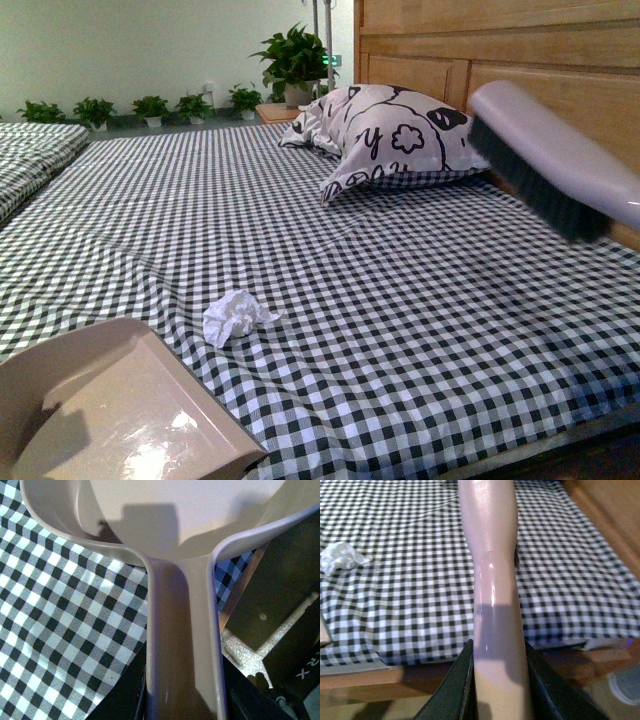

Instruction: Clean up trash

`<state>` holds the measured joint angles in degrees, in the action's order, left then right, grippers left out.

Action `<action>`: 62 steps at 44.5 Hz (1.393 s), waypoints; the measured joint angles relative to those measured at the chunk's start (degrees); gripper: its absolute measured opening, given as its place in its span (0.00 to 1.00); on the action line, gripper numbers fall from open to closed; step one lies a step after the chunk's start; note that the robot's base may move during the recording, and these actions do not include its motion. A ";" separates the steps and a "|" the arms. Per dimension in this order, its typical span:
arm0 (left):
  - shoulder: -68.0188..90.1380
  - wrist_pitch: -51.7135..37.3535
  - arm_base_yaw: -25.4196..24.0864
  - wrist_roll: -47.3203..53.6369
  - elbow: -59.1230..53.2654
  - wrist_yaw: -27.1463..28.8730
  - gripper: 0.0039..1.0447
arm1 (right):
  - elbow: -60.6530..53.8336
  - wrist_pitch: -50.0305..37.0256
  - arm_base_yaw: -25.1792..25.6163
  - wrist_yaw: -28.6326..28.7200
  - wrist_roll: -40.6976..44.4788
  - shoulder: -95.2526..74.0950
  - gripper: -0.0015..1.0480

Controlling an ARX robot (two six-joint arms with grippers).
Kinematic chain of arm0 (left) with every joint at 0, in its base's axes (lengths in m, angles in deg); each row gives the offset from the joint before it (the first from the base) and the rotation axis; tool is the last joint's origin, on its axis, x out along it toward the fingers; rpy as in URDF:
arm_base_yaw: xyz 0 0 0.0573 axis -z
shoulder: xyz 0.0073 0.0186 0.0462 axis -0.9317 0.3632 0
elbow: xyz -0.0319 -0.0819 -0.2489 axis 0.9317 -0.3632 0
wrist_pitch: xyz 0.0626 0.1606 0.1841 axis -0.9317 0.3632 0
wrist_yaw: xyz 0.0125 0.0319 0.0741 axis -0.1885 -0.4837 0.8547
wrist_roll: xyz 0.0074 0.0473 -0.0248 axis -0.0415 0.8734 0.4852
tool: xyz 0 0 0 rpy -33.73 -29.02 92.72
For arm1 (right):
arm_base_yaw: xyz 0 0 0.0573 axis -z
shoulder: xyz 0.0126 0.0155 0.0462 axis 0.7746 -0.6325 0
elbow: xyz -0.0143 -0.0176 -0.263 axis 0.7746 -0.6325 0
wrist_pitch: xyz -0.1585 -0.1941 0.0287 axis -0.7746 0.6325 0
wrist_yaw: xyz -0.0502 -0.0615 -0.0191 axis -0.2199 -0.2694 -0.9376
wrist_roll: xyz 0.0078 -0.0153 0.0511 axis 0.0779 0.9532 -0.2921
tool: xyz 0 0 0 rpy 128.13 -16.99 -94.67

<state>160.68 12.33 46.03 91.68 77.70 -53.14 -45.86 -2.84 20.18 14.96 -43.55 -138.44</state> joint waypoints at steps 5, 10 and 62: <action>0.02 0.00 0.00 0.09 0.00 0.00 0.25 | 6.29 -5.60 0.44 4.61 -0.55 -13.03 0.21; 0.02 0.00 0.00 0.11 0.00 0.02 0.25 | 13.49 -9.49 0.04 6.10 -0.85 -25.90 0.21; 0.02 0.00 0.00 0.28 0.00 0.02 0.25 | 44.59 -4.39 -6.03 8.37 4.17 -70.18 0.21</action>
<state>160.70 12.33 46.03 91.97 77.70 -53.12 -1.27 -7.24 14.15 23.33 -39.37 -208.62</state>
